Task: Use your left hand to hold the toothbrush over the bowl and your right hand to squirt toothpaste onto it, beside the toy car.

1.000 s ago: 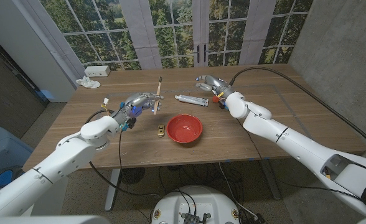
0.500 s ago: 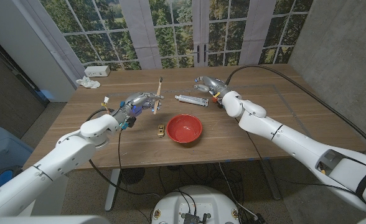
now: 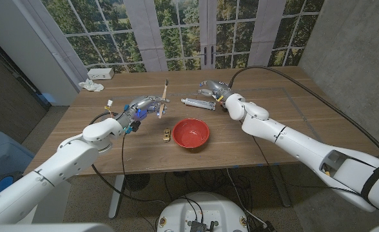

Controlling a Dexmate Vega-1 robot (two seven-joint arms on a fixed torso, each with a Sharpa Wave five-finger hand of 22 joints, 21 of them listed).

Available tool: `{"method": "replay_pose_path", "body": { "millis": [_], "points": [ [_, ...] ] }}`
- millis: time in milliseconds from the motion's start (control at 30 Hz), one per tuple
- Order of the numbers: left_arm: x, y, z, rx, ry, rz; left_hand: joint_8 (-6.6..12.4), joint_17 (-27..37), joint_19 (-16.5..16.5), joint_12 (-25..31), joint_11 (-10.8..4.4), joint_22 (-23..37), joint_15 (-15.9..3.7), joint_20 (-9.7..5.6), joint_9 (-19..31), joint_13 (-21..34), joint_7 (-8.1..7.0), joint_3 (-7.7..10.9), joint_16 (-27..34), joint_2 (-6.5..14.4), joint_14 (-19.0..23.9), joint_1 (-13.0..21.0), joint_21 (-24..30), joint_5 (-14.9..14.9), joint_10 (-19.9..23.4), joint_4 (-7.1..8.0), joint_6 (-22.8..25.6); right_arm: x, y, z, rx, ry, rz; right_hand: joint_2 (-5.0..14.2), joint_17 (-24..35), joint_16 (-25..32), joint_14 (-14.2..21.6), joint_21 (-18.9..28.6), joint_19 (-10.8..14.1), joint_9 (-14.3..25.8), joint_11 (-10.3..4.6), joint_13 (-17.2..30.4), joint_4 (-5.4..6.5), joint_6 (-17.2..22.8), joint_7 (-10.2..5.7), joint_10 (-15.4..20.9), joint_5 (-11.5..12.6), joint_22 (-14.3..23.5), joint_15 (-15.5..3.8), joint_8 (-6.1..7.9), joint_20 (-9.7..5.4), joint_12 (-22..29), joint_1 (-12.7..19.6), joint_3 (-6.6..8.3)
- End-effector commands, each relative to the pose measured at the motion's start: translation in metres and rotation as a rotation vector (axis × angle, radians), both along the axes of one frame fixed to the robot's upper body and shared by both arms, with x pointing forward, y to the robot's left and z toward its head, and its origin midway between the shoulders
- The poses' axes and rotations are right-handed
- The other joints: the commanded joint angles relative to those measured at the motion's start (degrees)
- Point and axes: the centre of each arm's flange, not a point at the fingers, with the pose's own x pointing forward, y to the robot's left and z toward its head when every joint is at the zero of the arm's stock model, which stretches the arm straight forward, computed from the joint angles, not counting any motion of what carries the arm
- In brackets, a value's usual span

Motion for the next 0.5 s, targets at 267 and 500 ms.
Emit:
{"method": "replay_pose_path", "body": {
  "millis": [267, 500],
  "points": [
    [0.0, 0.001, -0.004, -0.006, 0.008, -0.001, -0.03, 0.31, 0.29, -0.09, -11.69, 0.09, -6.04, -8.71, 0.45, 0.37, -1.19, 2.07, 0.22, 2.16, 6.09, 2.08, 0.18, 0.13, 12.03, 1.25, 2.68, 0.005, 0.02, -0.005, -0.079, 0.001, -0.027, -0.96, -0.35, -0.29, -0.37, -0.1, 0.46, 0.27, -0.36, 0.11, -0.77, -1.55, -0.43, -0.72, 0.3, 0.32, -0.31, -0.21, -0.14, -0.13, 1.74, 0.31],
    [0.001, 0.002, -0.004, -0.006, 0.009, -0.001, -0.13, 0.36, 0.22, -0.19, -11.67, 0.12, -6.02, -8.72, 0.38, 0.47, -1.08, 2.04, 0.13, 2.17, 5.97, 2.15, 0.2, 0.12, 12.04, 1.28, 2.82, 0.01, 0.027, -0.006, -0.099, 0.015, -0.028, -1.24, -0.58, -0.28, -0.15, -0.03, 0.9, 0.29, -0.68, 0.1, -0.97, -1.7, -0.56, -0.56, 0.28, 0.32, -0.34, -0.07, -0.04, -0.01, 2.55, 0.34]
  ]
}}
